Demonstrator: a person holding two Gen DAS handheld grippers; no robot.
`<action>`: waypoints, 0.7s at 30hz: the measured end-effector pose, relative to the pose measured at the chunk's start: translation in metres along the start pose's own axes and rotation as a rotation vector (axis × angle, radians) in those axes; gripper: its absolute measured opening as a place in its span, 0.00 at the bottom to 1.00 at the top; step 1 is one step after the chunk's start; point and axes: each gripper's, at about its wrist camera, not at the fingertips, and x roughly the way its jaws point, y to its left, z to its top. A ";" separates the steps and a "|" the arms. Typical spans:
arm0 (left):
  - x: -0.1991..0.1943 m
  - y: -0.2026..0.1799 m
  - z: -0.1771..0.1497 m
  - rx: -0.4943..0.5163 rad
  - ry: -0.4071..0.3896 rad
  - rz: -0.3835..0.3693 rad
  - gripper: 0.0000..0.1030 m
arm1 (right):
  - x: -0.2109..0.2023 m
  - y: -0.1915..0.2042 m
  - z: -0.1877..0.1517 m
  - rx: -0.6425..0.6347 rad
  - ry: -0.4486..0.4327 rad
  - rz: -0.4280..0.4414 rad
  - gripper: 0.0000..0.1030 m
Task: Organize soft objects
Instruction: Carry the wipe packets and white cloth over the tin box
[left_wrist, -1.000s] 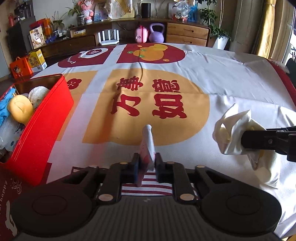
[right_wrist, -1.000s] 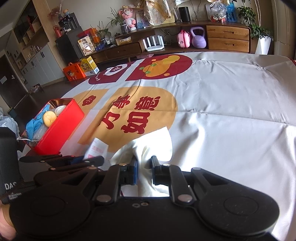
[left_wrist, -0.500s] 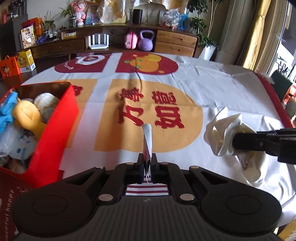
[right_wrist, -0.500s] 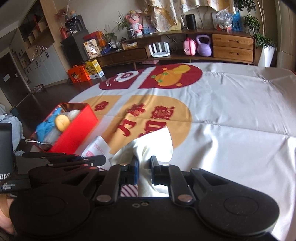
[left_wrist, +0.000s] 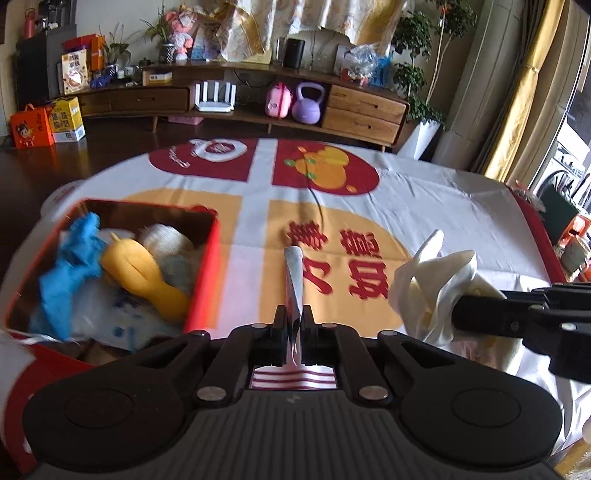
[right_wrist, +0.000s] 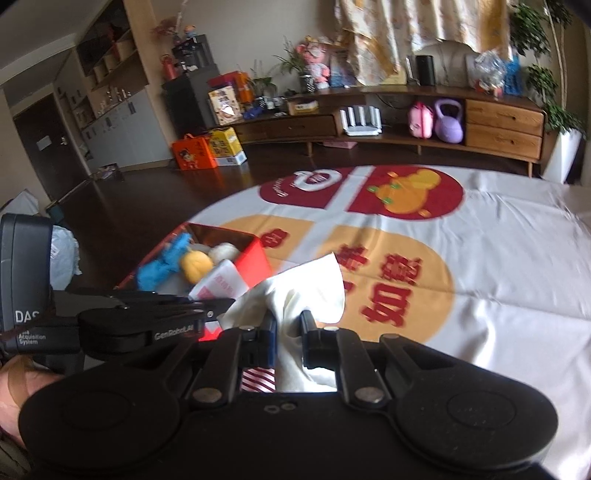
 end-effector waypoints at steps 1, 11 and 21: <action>-0.004 0.004 0.003 0.002 -0.008 0.001 0.06 | 0.001 0.006 0.003 -0.006 -0.003 0.005 0.11; -0.038 0.052 0.031 -0.006 -0.057 0.028 0.06 | 0.018 0.064 0.038 -0.055 -0.037 0.056 0.11; -0.055 0.101 0.049 -0.011 -0.064 0.068 0.06 | 0.052 0.101 0.071 -0.029 -0.040 0.092 0.11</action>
